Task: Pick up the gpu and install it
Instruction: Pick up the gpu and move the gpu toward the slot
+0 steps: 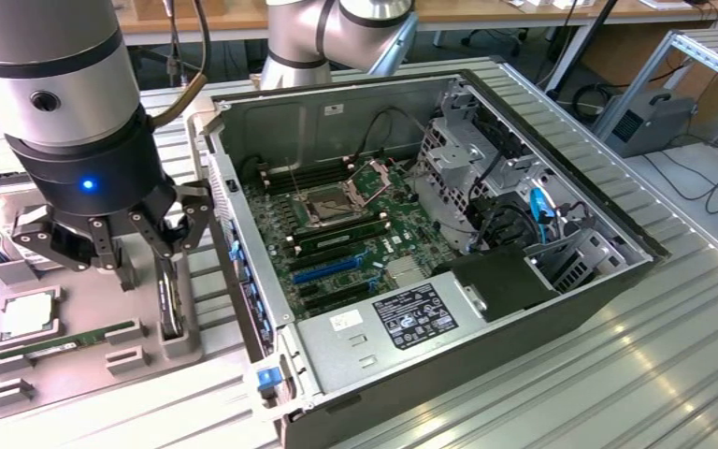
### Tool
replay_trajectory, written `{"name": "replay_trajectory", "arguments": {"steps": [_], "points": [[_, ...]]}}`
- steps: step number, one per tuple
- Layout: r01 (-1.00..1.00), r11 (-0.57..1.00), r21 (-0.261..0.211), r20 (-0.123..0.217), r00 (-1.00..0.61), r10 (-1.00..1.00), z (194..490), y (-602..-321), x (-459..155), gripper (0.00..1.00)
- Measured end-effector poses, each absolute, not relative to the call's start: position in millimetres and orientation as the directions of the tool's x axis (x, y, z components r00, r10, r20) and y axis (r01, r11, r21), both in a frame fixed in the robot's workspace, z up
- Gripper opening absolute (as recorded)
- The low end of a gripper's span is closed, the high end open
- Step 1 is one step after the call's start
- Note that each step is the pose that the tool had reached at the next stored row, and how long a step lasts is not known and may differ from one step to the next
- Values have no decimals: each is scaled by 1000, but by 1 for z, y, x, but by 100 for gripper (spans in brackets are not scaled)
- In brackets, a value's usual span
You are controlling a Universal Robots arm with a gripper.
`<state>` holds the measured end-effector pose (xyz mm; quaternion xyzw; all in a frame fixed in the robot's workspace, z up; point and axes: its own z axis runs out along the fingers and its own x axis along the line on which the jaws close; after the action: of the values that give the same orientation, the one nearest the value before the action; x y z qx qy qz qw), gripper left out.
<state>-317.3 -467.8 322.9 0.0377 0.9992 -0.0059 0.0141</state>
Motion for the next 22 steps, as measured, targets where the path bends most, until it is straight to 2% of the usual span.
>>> {"name": "replay_trajectory", "arguments": {"steps": [22], "points": [[76,997,-15,-29,-997,75,317,-468,-317,42]]}}
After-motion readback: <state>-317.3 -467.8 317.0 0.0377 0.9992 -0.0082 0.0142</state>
